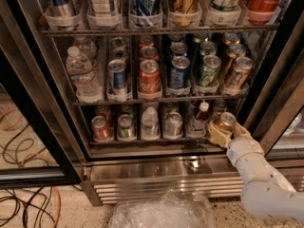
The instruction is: Pick orange can from bottom shelf of fridge
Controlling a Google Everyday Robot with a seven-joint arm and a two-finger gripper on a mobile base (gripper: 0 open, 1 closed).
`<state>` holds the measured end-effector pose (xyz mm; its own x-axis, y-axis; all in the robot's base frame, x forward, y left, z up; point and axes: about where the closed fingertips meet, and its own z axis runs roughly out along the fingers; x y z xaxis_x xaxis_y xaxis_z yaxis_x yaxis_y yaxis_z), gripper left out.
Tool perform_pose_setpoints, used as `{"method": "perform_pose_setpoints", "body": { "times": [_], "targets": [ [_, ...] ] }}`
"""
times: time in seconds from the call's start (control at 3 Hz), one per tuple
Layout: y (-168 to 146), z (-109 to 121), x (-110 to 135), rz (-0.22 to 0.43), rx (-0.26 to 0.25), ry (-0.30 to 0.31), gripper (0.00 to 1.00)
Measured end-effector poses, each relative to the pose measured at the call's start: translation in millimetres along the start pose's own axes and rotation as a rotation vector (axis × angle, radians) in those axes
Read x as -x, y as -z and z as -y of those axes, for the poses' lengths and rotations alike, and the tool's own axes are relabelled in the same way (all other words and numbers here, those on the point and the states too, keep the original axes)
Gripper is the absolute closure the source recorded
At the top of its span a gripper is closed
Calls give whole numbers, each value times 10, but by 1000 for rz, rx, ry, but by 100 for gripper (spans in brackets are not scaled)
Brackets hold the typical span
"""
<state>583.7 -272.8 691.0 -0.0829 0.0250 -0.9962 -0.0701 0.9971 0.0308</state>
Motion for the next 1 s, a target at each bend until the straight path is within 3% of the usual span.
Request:
{"method": "perform_pose_setpoints", "body": {
  "times": [0.33,0.67,1.0],
  "targets": [
    [344,-325,78,-21,119,-34,100],
    [551,-429,204,-29,207,-84,100],
    [579,-620,203,-39,278,-116,100]
  ]
}}
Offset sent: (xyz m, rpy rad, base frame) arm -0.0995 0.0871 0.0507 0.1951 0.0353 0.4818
